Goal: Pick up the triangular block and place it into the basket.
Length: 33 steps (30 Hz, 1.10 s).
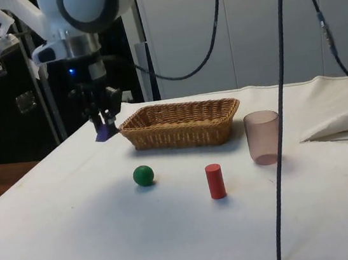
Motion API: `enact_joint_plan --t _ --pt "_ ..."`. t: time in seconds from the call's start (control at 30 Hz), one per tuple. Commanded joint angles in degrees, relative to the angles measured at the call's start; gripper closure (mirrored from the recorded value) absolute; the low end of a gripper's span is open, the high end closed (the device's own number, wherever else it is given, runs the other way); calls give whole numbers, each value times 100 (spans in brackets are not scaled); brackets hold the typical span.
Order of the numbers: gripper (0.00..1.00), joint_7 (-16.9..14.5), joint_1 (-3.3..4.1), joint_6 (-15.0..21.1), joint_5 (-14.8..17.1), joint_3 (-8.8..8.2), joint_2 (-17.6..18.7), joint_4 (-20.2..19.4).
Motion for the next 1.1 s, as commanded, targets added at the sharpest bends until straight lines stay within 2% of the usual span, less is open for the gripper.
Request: enact_joint_plan --t 0.0,0.2,0.23,0.27,0.5,0.53,0.57,0.8,0.83,0.87,1.07 --pt "67 -17 6 92 -69 -40 -92 -120" --pt "67 -143 6 138 -80 -149 -378 -464" --pt "67 -155 -6 40 -17 -132 -332 -401" --pt "67 -172 0 155 -80 -172 -418 -516" --pt "67 -372 -11 246 -69 -338 -670 -859" --pt "67 -378 -6 138 -17 -332 -630 -802" --pt "67 -407 -11 252 -69 -361 -699 -900" --pt "67 -659 -29 401 -46 -573 -900 -1232" --pt "67 -630 -11 292 -17 -550 -848 -1157" --pt "67 -722 -34 435 -46 -619 -945 -1306" --pt "67 -922 -52 544 -29 -779 -1054 -1513"
